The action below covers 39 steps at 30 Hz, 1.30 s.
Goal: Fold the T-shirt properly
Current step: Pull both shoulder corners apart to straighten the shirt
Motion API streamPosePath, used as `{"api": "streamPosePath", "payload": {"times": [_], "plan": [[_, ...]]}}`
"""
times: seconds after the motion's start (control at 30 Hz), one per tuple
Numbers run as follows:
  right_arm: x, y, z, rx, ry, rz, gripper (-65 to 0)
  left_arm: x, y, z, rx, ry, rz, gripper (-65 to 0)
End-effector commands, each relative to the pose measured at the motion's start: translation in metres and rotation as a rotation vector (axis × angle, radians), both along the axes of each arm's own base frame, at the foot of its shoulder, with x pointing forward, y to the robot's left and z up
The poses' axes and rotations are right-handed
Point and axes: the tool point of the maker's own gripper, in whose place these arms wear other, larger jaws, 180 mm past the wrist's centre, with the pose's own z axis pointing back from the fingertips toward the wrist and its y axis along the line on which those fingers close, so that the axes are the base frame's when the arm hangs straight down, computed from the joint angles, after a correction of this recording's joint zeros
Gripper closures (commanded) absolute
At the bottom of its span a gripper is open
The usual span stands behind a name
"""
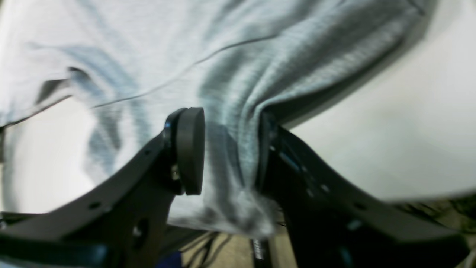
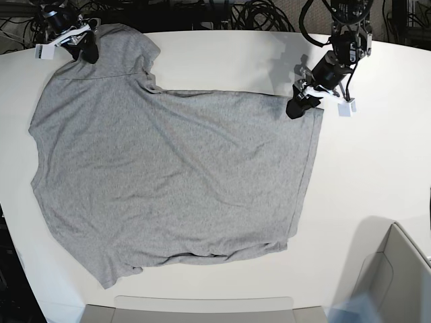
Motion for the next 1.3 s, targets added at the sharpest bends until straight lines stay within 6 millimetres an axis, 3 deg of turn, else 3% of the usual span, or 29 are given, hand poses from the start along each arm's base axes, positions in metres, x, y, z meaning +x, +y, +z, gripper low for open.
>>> {"api": "streamPosePath", "payload": {"times": [0.0, 0.1, 0.17, 0.23, 0.33, 0.37, 0.5, 0.77, 1.03, 1.27], "plan": [[-0.024, 0.012, -0.020, -0.012, 0.133, 0.074, -20.8, -0.006, 0.001, -0.004, 0.014, 0.033, -0.015, -27.7], [-0.022, 0.020, -0.021, 0.001, 0.130, 0.088, -20.7, -0.006, 0.000, -0.004, 0.013, 0.032, -0.017, -27.3], [-0.021, 0.020, -0.021, -0.001, 0.128, 0.095, -20.2, -0.007, 0.000, -0.005, 0.012, 0.035, -0.019, -23.7], [-0.021, 0.017, -0.020, -0.007, 0.128, 0.093, -16.1, -0.007, -0.001, -0.005, 0.011, 0.035, -0.018, -15.8], [-0.020, 0.013, -0.019, -0.018, 0.126, 0.092, -3.3, -0.007, -0.001, -0.005, 0.011, 0.035, -0.018, 0.0], [-0.020, 0.006, -0.017, -0.032, 0.125, 0.091, -0.1, -0.007, -0.001, -0.005, 0.011, 0.035, -0.018, 0.0], [-0.019, -0.008, -0.010, -0.070, 0.120, 0.090, 0.0, -0.006, 0.001, -0.003, 0.009, 0.030, -0.012, 0.0], [-0.007, -0.049, 0.036, -0.236, 0.039, 0.053, 0.0, -0.005, 0.008, 0.011, 0.027, -0.009, -0.004, 0.0], [-0.013, -0.054, 0.041, -0.314, 0.073, 0.080, 0.0, -0.023, 0.052, 0.031, 0.101, -0.030, 0.090, 0.0], [-0.014, -0.054, 0.054, -0.393, 0.083, 0.120, 0.0, -0.049, 0.053, 0.042, 0.131, -0.016, 0.075, 0.0]]}}
